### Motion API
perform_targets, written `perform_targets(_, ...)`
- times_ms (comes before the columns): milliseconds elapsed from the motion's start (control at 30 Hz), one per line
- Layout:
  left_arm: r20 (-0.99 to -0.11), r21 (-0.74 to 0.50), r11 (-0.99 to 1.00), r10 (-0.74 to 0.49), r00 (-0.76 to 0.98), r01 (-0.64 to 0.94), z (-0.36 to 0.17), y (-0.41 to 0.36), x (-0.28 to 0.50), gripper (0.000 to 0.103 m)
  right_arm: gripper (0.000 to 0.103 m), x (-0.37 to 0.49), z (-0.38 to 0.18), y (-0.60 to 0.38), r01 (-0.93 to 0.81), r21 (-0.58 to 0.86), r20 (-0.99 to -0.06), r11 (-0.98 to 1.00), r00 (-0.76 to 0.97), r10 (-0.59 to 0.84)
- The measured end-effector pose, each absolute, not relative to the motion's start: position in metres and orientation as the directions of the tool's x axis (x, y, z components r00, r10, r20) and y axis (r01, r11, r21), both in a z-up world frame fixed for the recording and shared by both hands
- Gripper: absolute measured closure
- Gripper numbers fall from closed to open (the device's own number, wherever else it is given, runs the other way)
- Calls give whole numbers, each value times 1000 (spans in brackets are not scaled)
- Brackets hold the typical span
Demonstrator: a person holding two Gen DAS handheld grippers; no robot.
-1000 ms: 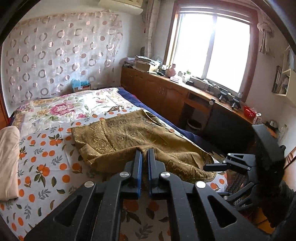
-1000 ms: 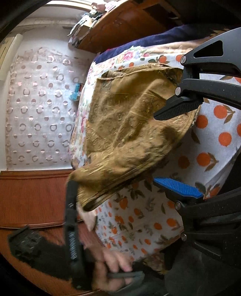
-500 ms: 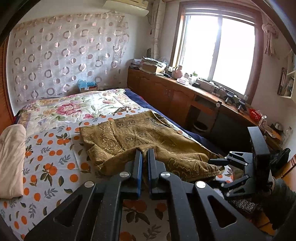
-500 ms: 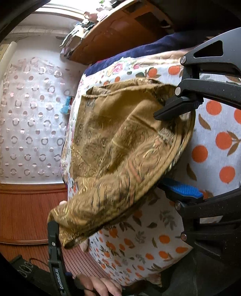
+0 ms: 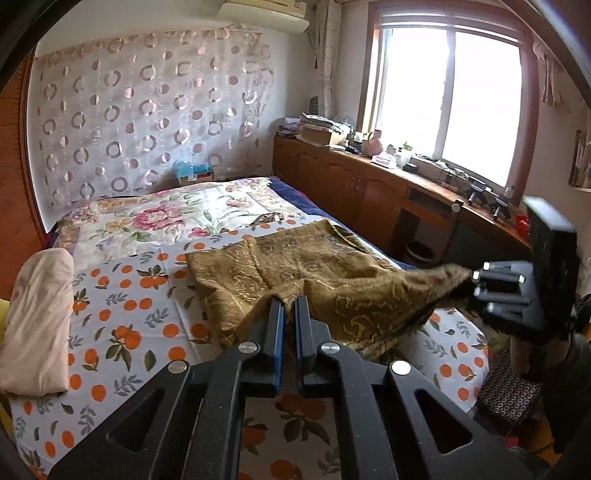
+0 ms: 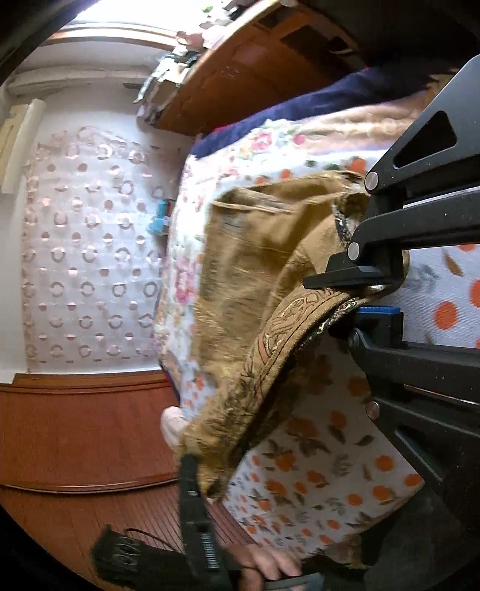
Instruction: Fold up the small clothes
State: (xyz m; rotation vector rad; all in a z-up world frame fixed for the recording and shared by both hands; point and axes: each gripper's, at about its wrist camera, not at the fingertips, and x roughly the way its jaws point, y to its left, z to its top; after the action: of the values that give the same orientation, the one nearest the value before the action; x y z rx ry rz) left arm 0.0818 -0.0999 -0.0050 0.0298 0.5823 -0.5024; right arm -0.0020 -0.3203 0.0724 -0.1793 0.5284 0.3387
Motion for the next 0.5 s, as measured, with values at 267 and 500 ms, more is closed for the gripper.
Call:
perform_targets(267,-552,-95,888,-423,718,449,-15,-94,108,97,96,32,87,-316,-369,-64,-485,927,824,294)
perform_targets(500,-574,-104,890,-417,704,443,-20,-95,135,97,95,63,82,-316,-384,-41,-495,922,810,315)
